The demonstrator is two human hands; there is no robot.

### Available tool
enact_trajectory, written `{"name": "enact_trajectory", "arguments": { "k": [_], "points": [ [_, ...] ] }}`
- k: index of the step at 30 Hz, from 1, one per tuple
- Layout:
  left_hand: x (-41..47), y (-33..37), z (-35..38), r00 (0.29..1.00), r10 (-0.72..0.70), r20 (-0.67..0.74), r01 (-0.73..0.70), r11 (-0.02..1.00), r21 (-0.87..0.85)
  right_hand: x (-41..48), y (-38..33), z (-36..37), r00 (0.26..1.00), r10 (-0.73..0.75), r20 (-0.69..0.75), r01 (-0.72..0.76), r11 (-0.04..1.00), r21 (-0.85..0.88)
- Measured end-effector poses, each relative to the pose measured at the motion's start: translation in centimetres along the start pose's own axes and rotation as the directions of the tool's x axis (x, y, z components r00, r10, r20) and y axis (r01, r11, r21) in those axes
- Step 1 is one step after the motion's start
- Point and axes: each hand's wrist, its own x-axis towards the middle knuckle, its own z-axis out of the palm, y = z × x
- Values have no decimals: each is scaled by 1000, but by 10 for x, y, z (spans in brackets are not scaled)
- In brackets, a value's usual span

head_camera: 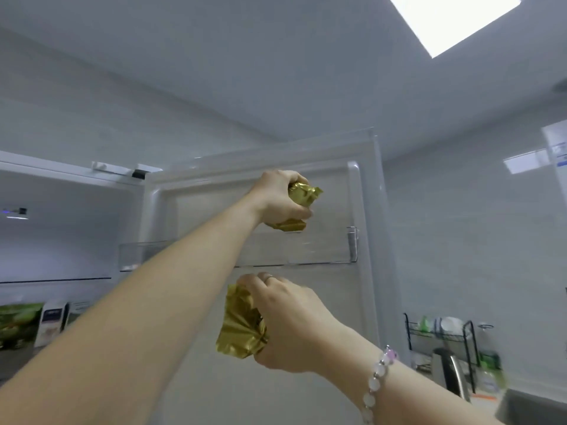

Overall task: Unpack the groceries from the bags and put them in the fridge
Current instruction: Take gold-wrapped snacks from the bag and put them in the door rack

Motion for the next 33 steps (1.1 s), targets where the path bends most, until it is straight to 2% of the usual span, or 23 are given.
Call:
{"name": "enact_trajectory", "arguments": {
  "k": [5,10,12,19,23,27,29,31,33],
  "points": [
    [12,13,26,947,-75,313,126,981,-147,-8,12,-2,1000,22,19,-21,999,-45],
    [16,14,33,814,-89,573,220,962,-162,-9,21,-11,997,74,-5,-75,996,-38],
    [19,13,31,777,-142,613,259,960,-107,-11,22,-13,996,87,2,-87,995,-45],
    [22,15,31,719,-226,657,258,965,49,-16,24,-23,994,107,13,-106,993,-60],
    [18,11,28,736,-194,648,271,962,-19,-18,24,-29,995,96,-3,-96,994,-48],
    [9,9,12,833,-89,546,206,966,-157,-16,18,-42,999,44,-28,-44,999,2],
    [3,5,-9,895,-3,446,142,950,-279,-9,15,-55,996,56,-63,-52,996,67],
    [-4,-1,-38,927,76,366,76,921,-383,1,11,-68,991,89,-97,-71,982,176],
    [-9,-7,-71,944,57,326,86,909,-408,14,7,-82,984,118,-133,-77,957,280]
  ]
}}
